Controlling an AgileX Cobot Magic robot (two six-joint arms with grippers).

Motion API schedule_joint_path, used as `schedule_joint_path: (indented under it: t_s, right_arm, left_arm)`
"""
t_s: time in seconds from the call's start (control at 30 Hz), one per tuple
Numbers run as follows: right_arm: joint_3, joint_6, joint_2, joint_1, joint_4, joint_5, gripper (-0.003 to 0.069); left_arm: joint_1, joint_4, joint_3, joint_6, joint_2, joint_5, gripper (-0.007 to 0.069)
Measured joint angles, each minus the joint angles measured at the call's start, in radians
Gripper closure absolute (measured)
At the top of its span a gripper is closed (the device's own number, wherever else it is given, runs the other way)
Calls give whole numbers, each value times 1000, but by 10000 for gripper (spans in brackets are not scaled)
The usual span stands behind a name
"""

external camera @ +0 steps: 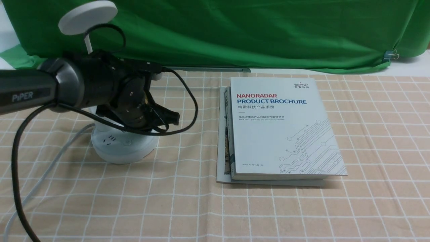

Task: Turn on the table lamp on the light coffee tablecloth with your hand.
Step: 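Press the power button on the lamp base to turn the lamp on with the left gripper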

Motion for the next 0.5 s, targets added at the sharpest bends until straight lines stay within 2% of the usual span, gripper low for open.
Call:
schedule_joint_path:
  t_s: [0.5]
  right_arm:
    - [0,0,0,0,0,0,418]
  left_arm:
    - [6,-4,-7,-9,30,-18,630]
